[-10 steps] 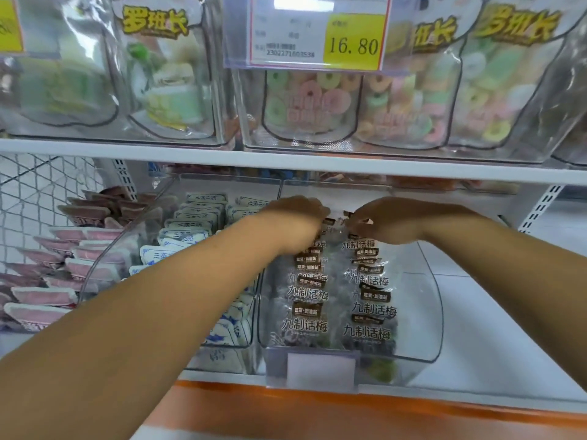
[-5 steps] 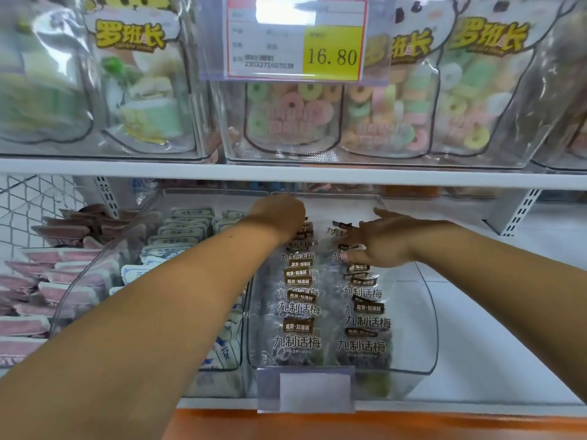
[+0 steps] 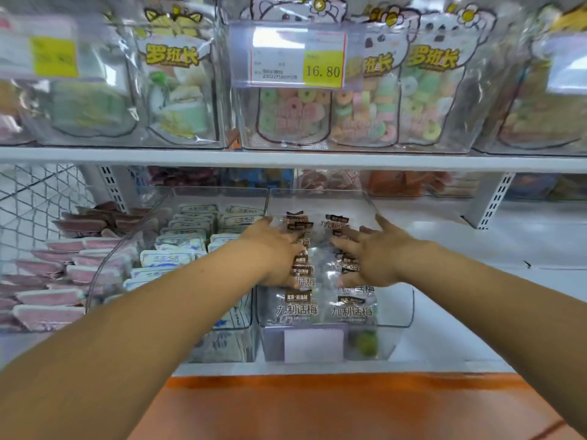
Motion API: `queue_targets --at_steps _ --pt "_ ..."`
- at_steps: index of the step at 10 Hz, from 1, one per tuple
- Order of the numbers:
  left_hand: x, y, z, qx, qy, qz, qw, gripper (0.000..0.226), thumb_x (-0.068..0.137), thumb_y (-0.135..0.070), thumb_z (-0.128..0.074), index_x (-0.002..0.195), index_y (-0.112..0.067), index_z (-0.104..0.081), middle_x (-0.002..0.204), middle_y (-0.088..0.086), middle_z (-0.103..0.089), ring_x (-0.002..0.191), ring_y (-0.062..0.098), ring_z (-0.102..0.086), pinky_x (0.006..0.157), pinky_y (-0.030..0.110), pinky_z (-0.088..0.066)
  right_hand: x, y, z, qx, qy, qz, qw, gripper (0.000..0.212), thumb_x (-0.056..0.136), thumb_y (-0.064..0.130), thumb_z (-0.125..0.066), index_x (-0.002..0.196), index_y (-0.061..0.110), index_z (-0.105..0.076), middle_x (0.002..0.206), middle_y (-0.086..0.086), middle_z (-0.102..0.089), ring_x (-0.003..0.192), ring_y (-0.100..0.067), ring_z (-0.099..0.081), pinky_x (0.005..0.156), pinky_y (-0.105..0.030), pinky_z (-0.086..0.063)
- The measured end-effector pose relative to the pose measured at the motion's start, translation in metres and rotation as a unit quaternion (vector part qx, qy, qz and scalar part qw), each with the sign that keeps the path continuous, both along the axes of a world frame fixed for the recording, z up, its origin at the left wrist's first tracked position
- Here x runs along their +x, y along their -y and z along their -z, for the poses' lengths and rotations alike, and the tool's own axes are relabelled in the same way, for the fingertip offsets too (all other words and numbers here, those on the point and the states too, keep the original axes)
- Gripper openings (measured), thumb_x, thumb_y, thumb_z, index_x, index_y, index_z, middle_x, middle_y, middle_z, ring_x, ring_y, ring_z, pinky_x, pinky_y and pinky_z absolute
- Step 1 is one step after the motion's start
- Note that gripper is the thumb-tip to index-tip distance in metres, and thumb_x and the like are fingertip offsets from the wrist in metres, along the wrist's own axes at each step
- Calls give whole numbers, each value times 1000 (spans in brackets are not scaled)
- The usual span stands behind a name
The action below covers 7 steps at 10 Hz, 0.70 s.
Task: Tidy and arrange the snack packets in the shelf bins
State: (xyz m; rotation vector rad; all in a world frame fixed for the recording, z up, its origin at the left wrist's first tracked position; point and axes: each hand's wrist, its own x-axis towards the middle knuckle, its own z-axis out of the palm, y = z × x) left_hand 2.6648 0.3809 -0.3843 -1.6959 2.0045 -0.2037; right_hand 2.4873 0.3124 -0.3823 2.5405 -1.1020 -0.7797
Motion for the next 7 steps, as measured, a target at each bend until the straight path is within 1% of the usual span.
queue_targets --at_steps 1,2,3,4,5,6,7 --pt "-6 -7 -2 -29 -57 -4 998 72 91 -63 -42 149 -23 -27 157 4 -26 144 25 -24 119 48 -10 1 -9 -5 0 30 14 999 87 88 75 -25 153 27 8 162 -4 9 149 -27 0 118 -54 6" --pt "-13 -27 -6 -22 -153 -2 988 67 95 -59 -39 150 -24 -26 156 3 -27 143 22 -25 119 44 -12 -5 -27 -10 29 94 10 995 83 90 71 -30 154 27 2 162 -4 5 149 -22 1 119 -51 5" --pt "-18 -42 -2 -8 -120 10 993 70 94 -61 -38 150 -23 -25 157 3 -24 143 22 -24 119 45 -13 -9 -45 -8 61 68 23 996 86 88 71 -35 153 31 5 162 -1 8 149 -21 2 119 -51 4" --pt "-20 -45 13 -48 -73 22 996 72 91 -51 -52 150 -22 -23 157 2 -23 143 20 -24 117 46 -15 -10 -50 5 43 65 25 997 88 89 65 -45 153 33 7 161 -1 12 149 -24 0 119 -51 1" --pt "-23 -45 20 -81 -58 15 995 71 91 -44 -55 150 -24 -20 159 0 -17 144 18 -21 115 46 -13 -5 -47 14 13 78 32 996 89 89 62 -49 152 34 7 161 -1 14 149 -24 1 119 -52 -1" --pt "-23 -48 21 -110 -107 20 988 69 89 -44 -58 149 -26 -27 156 -1 -25 143 17 -25 116 44 -11 -2 -49 18 32 123 50 991 89 88 54 -56 153 35 2 162 -2 11 149 -24 0 120 -50 -2" --pt "-21 -72 7 -96 -222 22 970 71 92 -42 -57 152 -30 -20 162 -3 -10 147 14 -8 118 33 -1 -18 -61 10 51 247 22 967 81 89 46 -60 153 35 -11 162 -4 -1 148 -23 -12 119 -40 -16"
